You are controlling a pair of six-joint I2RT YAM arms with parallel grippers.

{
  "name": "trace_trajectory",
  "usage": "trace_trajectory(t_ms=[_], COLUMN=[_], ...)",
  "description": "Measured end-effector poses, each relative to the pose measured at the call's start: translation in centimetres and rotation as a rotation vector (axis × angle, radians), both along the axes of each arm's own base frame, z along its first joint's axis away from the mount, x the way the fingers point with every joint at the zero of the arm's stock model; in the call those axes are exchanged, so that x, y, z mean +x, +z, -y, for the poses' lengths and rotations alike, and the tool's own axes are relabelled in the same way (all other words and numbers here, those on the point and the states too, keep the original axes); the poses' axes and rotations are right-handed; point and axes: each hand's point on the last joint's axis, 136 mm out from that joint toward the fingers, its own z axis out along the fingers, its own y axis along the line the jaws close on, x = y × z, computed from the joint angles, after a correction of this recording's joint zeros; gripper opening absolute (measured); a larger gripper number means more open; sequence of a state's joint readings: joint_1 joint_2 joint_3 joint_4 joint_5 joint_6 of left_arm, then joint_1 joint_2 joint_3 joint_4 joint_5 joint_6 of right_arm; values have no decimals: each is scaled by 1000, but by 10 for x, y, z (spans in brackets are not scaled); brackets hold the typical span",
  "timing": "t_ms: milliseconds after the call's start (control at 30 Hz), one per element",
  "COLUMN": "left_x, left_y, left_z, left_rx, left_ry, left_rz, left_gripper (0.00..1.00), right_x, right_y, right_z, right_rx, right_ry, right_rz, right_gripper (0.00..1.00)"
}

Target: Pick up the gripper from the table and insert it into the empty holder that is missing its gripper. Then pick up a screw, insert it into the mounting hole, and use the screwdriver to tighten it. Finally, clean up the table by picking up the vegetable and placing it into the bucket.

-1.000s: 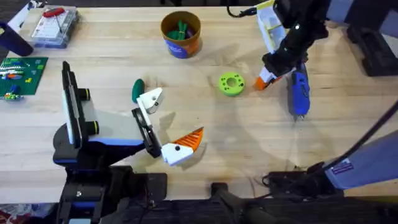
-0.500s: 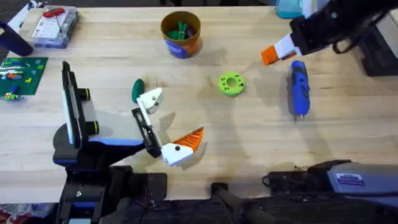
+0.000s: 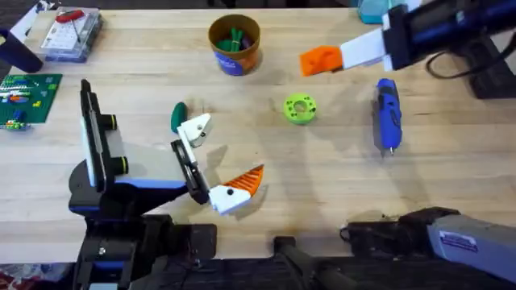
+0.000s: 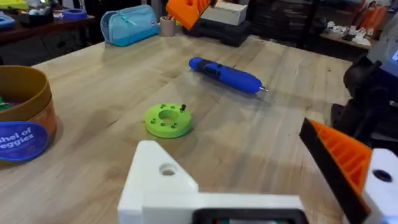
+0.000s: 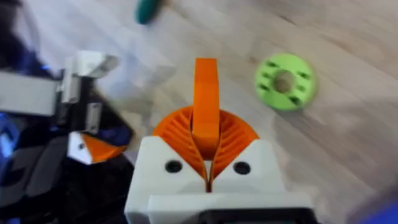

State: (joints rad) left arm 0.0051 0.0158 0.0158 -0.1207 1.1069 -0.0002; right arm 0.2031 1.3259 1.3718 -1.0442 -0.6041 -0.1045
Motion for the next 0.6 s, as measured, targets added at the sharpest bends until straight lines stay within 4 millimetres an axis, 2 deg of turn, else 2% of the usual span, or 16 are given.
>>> trace_trajectory(t_ms=[100,233,400,600], left_x=[0,0,0,0], left_y=[0,0,0,0], left_z=[0,0,0,0], left_rx=[0,0,0,0], left_ry=[0,0,0,0], left_rz=[0,0,0,0], left_gripper=[985,985,985,985], right_x=[-1,-14,-40,-68], right_y=[-4,-29,-54,-55], right_z=[-21,-39,-51,-55], right_rx=[161,355,552,722], right_ry=[58,99,148,232], right_rz=[42,-31,-183,-338], right_gripper=[8,8,8,8])
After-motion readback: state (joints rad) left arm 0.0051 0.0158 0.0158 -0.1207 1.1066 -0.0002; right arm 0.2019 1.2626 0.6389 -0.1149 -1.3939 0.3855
